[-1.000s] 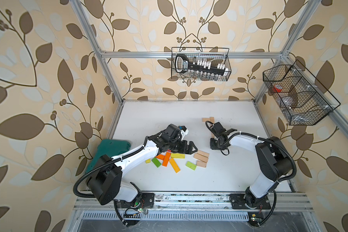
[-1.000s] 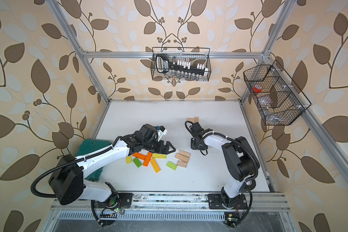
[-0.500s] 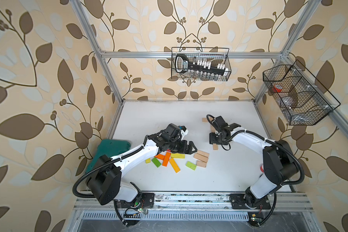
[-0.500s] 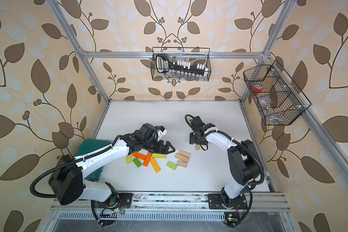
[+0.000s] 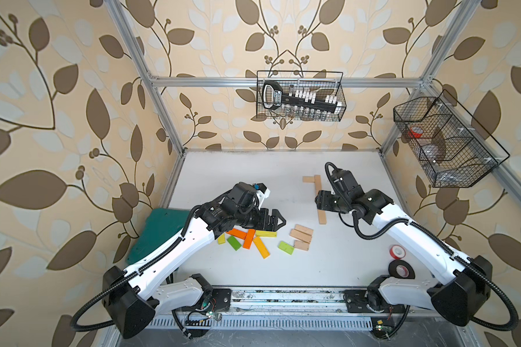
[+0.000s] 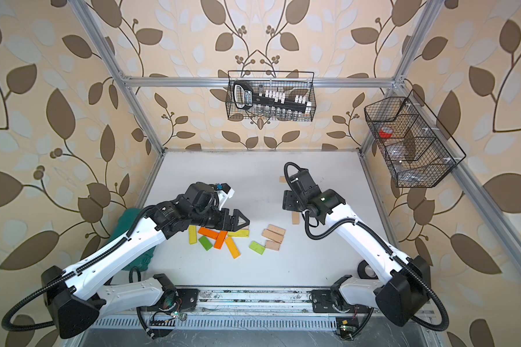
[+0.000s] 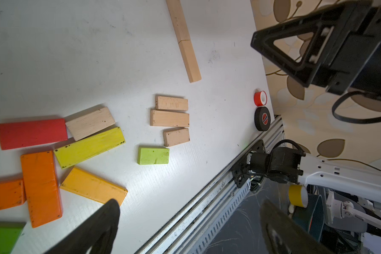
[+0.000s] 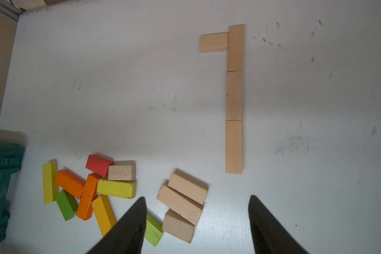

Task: Assemble a giraffe with building blocks
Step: Assemble the building block at the center of the board, then pick up the building block from the center of the board.

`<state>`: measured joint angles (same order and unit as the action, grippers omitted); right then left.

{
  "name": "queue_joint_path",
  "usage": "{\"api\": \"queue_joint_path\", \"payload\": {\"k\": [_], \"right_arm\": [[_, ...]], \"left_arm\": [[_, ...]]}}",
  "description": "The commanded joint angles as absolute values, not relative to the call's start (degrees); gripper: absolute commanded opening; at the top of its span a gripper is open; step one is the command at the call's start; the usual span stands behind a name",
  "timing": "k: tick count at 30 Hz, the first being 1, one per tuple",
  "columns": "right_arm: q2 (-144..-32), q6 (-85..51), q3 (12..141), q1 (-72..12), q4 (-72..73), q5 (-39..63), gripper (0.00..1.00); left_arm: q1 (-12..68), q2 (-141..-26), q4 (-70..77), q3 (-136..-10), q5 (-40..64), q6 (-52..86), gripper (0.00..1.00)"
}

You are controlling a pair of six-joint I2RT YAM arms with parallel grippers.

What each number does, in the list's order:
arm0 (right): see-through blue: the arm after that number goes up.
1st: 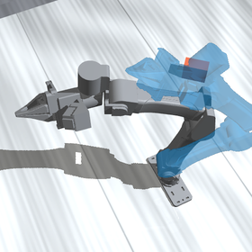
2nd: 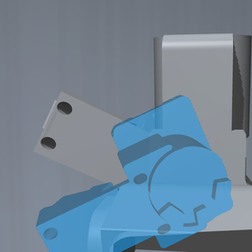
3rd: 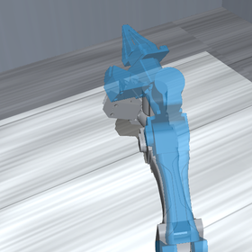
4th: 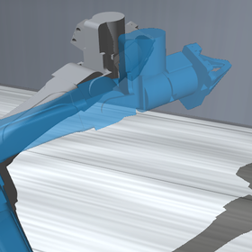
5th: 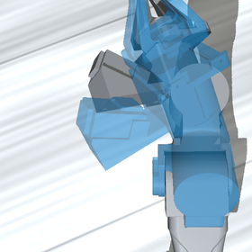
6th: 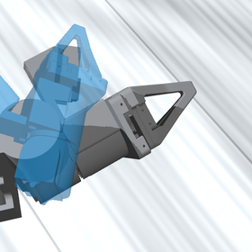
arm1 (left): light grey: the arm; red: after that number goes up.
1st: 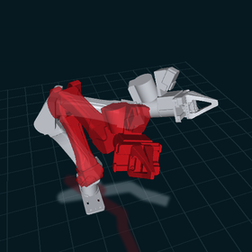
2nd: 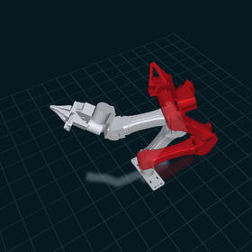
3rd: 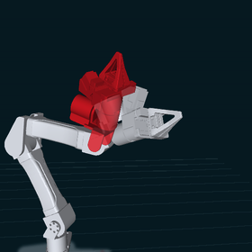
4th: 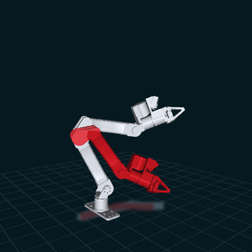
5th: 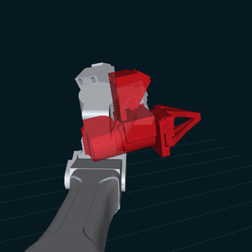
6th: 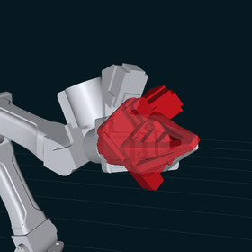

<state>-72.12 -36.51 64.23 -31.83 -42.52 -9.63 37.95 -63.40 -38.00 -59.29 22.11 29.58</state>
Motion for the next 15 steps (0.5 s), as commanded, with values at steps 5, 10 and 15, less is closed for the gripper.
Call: {"api": "queue_joint_path", "payload": {"k": [5, 10, 15], "right_arm": [[-69.6, -47.8, 54.5, -41.5, -41.4, -11.2, 0.7], [-74.5, -55.8, 52.9, -50.0, -39.8, -13.1, 0.7], [-79.8, -59.9, 54.0, -55.3, -38.5, -15.6, 0.71]], "left_arm": [[38.5, -56.0, -44.5, -54.0, 17.4, 35.8, 0.99], [39.0, -54.3, -42.9, -50.6, 16.0, 38.8, 0.99], [39.8, -51.4, -42.4, -47.5, 14.4, 41.0, 0.99]]}}
